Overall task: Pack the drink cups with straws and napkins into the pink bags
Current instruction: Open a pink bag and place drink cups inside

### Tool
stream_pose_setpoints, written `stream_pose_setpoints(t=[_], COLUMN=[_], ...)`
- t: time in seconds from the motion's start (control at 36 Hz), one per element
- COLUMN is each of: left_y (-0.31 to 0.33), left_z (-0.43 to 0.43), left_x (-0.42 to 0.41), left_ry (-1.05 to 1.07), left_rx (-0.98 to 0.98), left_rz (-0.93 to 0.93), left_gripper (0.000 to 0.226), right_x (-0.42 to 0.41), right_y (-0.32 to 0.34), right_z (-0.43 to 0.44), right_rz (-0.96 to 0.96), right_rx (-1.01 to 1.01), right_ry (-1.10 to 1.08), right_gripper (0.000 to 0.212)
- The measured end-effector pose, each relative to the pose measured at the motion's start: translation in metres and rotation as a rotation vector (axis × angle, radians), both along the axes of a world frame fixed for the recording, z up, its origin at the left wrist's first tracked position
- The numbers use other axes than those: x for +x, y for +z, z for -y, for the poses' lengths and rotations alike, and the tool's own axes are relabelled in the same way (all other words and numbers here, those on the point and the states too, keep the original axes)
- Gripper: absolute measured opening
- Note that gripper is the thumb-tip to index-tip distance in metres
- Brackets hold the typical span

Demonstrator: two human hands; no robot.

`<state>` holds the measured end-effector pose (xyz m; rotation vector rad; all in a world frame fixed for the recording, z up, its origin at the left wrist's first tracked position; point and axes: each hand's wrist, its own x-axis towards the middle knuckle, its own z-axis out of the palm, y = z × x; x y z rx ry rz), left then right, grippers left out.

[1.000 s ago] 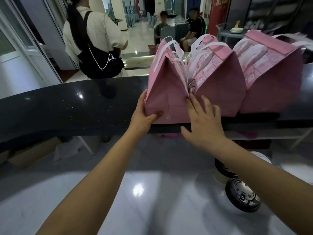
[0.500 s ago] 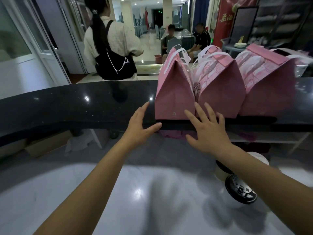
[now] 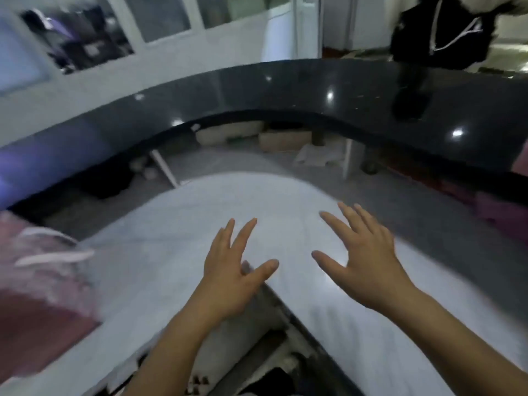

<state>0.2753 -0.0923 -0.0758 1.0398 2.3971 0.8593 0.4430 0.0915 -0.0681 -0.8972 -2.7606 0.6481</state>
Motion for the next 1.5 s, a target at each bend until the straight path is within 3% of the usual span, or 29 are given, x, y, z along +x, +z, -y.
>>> stream_pose_setpoints(t=[0.19,0.36,0.44,0.67,0.78,0.89,1.06,1.19,1.33,1.5], left_y=[0.027,0.046,0.051,0.065,0.078,0.081,0.069,0.054,0.048,0.053], left_z=[0.136,0.222,0.258,0.345,0.376,0.387,0.392,0.402,0.394,0.36], left_x=[-0.02,-0.037,-0.052,-0.15,-0.204,-0.251,-0.286,-0.295,-0.293,-0.28], left_ry=[0.404,0.648,0.712,0.86,0.841,0.748,0.65,0.645,0.594,0.497], left_rx=[-0.116,-0.035,-0.027,0.029,0.08,-0.009,-0.027,0.124,0.315,0.539], left_rz=[-0.049,-0.136,-0.165,-0.28,-0.317,-0.261,-0.11,-0.056,-0.013,0.126], left_gripper=[0.082,0.079,0.083,0.054,0.045,0.054,0.065,0.058,0.047,0.056], right_x=[-0.093,-0.154,-0.179,-0.258,-0.305,-0.355,-0.411,-0.419,-0.399,-0.344], right_y=[-0.007,-0.002,0.004,0.018,0.026,0.03,0.024,0.011,0.01,0.02], right_z=[0.06,0.124,0.157,0.251,0.303,0.344,0.378,0.372,0.357,0.331], right_rz=[-0.053,-0.022,-0.018,-0.073,-0.15,-0.188,-0.058,-0.061,-0.2,-0.405], right_rx=[-0.163,-0.192,-0.197,-0.257,-0.336,-0.365,-0.262,-0.262,-0.366,-0.523], right_ry=[0.333,0.521,0.586,0.601,0.575,0.503,0.359,0.265,0.131,-0.005], right_gripper=[0.072,0.069,0.066,0.057,0.05,0.042,0.022,0.015,0.023,0.026])
